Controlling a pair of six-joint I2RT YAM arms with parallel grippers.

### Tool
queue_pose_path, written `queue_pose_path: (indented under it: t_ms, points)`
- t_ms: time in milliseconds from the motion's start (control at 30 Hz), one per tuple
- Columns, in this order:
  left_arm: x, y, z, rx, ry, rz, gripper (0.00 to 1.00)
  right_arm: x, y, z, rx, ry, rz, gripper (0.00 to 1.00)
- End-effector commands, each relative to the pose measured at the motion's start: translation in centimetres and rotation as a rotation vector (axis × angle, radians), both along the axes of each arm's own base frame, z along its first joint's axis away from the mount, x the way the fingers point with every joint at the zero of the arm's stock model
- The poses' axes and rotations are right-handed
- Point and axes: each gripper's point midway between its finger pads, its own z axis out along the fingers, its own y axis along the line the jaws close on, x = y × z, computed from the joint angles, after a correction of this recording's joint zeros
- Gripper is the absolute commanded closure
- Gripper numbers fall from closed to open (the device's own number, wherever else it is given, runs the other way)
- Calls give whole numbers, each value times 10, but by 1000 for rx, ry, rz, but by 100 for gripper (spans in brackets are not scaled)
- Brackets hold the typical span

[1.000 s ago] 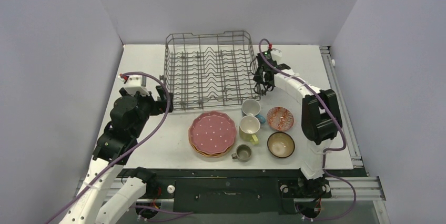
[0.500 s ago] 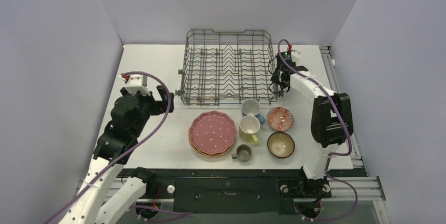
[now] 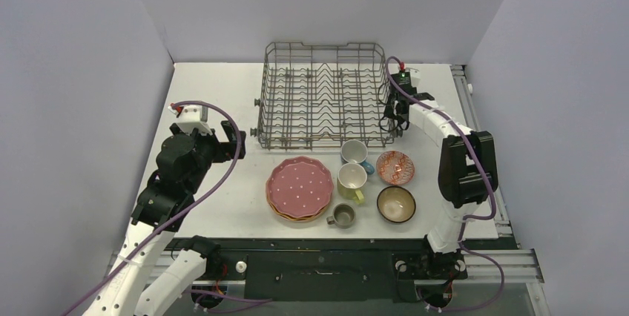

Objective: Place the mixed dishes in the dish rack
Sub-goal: Move the dish rack to the center of the board.

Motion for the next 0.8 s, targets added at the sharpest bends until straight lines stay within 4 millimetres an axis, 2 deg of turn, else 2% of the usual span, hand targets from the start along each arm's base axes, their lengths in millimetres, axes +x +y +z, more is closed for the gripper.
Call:
queue_pose_path:
  t_ms: [0,300,600,767]
  points:
    - [2,0,25,-33,-69,3,4,16,7,14,-66,-62,14,100]
    - [2,1,26,-33,-72,8,4,22,53,19,-27,-86,107,100]
    - [2,1,26,-32,-73,7,4,24,73,26,-11,-107,178,100]
    - [2,1,26,-31,-72,6,4,23,91,27,-25,-92,255,100]
